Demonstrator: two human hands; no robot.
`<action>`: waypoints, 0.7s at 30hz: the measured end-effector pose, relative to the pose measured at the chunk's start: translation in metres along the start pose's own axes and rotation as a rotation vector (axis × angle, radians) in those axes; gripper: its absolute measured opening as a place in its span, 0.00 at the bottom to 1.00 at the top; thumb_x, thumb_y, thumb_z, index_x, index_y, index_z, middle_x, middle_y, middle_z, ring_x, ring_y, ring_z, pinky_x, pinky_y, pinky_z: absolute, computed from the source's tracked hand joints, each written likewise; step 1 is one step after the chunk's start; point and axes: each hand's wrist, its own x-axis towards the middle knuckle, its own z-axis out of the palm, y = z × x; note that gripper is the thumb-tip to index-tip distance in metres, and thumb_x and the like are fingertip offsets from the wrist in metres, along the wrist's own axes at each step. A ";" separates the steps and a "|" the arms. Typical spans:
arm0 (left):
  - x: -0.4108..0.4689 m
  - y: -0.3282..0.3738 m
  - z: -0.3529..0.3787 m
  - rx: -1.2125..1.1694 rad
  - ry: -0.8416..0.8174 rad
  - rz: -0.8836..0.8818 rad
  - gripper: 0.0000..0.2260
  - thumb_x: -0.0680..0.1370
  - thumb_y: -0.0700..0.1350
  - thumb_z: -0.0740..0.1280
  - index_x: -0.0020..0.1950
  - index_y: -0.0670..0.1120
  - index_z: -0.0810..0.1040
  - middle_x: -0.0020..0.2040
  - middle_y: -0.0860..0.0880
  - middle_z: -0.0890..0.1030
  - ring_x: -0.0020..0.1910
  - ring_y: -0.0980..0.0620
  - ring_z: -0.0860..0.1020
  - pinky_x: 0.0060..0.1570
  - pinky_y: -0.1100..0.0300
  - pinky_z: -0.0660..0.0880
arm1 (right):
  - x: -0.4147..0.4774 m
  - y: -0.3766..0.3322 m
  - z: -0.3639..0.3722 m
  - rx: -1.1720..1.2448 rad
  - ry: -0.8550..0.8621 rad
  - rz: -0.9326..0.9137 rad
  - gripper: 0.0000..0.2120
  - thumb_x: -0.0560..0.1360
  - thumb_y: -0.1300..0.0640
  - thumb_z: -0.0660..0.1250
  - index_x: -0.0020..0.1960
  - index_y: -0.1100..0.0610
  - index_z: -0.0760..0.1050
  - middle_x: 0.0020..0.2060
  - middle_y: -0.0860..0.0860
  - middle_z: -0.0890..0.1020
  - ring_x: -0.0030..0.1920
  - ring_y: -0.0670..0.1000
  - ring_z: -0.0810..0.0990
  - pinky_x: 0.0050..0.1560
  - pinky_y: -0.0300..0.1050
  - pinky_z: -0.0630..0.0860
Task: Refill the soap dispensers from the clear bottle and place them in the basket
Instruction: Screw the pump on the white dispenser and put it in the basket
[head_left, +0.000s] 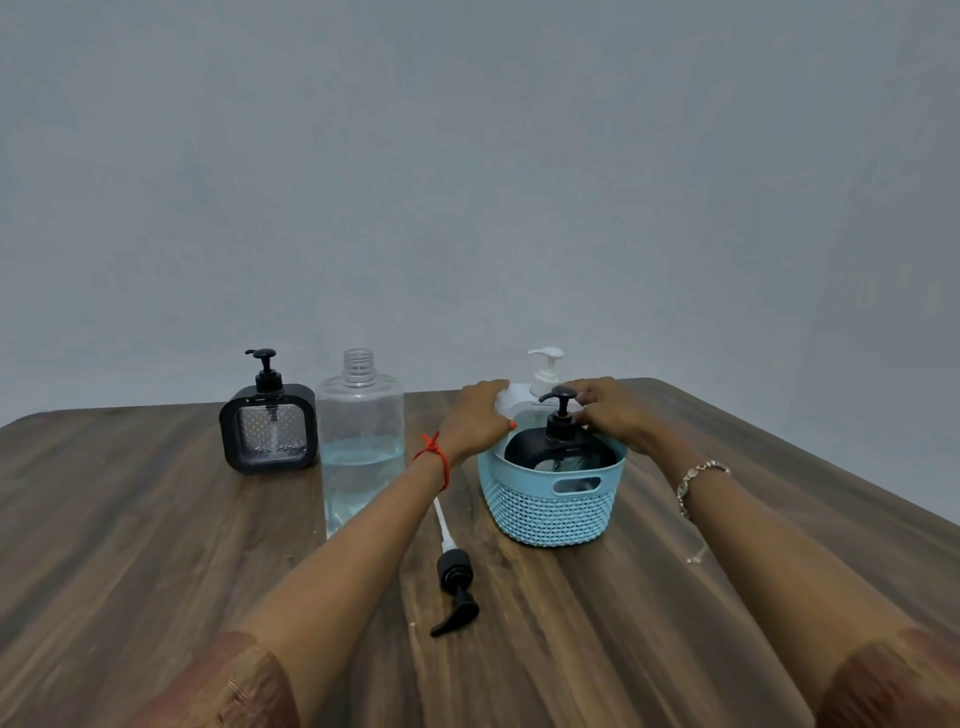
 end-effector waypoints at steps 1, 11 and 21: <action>0.001 0.001 -0.001 0.028 0.000 0.000 0.24 0.71 0.38 0.71 0.66 0.40 0.73 0.64 0.41 0.75 0.62 0.42 0.73 0.62 0.48 0.71 | -0.001 0.000 0.000 -0.005 -0.006 0.007 0.21 0.71 0.77 0.60 0.59 0.62 0.77 0.46 0.51 0.80 0.50 0.49 0.72 0.47 0.40 0.73; 0.006 0.004 -0.004 0.345 -0.142 0.064 0.13 0.67 0.37 0.74 0.32 0.47 0.71 0.32 0.50 0.66 0.34 0.53 0.64 0.33 0.61 0.64 | 0.008 0.003 -0.002 -0.154 0.001 0.108 0.11 0.70 0.64 0.62 0.31 0.57 0.64 0.27 0.53 0.65 0.30 0.50 0.62 0.32 0.43 0.60; 0.005 0.013 -0.010 0.502 -0.223 0.067 0.18 0.67 0.31 0.66 0.25 0.45 0.61 0.25 0.47 0.61 0.29 0.49 0.59 0.29 0.60 0.58 | 0.004 0.000 0.000 -0.107 0.011 0.115 0.03 0.70 0.63 0.59 0.38 0.58 0.67 0.37 0.57 0.68 0.41 0.53 0.67 0.42 0.47 0.65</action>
